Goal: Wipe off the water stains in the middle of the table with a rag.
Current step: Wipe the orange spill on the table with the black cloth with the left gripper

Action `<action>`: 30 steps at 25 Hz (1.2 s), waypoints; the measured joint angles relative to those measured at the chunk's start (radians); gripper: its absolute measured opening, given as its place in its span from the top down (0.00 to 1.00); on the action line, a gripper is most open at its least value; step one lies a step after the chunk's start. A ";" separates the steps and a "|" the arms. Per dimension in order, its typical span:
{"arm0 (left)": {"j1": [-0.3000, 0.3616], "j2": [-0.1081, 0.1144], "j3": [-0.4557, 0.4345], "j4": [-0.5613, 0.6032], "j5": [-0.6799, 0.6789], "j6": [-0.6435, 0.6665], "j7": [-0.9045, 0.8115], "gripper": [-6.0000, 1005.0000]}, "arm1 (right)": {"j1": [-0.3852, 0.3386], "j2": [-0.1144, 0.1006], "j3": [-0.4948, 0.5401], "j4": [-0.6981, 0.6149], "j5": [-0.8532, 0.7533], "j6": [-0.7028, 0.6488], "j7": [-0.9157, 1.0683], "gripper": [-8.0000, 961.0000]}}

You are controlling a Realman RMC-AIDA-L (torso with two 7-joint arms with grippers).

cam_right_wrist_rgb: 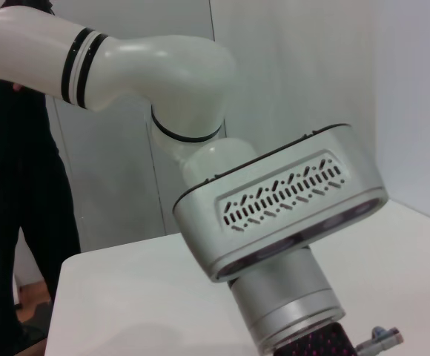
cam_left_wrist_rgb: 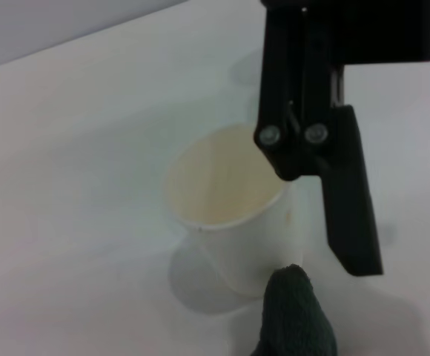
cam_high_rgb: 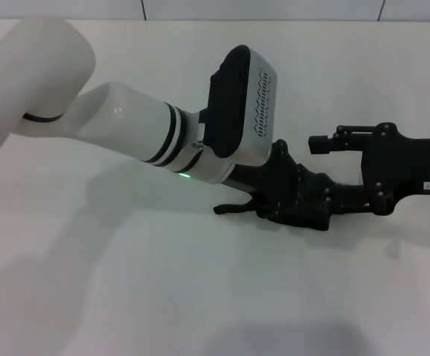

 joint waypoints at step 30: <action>0.008 0.022 -0.175 -0.050 0.158 -0.102 -0.013 0.96 | 0.008 -0.003 0.027 0.010 0.000 0.007 0.043 0.10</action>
